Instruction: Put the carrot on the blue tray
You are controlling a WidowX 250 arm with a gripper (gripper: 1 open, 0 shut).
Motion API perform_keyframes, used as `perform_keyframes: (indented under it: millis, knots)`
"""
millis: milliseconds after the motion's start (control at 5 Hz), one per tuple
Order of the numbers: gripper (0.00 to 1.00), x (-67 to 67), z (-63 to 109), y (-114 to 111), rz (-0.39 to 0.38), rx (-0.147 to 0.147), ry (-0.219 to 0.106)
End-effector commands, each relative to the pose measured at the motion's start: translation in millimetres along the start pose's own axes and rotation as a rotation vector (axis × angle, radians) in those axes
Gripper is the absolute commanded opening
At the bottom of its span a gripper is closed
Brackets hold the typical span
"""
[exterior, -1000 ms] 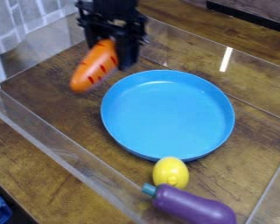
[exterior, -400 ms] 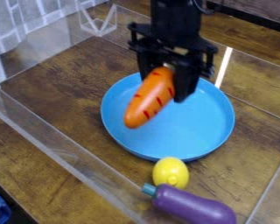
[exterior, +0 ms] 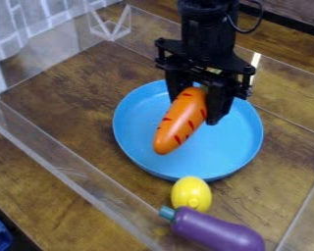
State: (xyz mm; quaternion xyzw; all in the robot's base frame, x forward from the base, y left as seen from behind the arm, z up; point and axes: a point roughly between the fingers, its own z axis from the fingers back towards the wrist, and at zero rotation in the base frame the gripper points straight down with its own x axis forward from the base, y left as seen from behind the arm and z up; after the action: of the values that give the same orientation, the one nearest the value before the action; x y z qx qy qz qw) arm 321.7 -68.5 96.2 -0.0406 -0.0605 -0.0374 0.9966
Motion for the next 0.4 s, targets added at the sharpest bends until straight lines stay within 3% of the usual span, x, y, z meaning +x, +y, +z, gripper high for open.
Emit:
perform_keyframes:
  millis: [0, 200]
  knots:
    - [0.0, 1.4, 6.2, -7.0, -0.016, -0.019, -0.036]
    - [0.0, 1.4, 4.3, -5.4, -0.014, -0.027, -0.039]
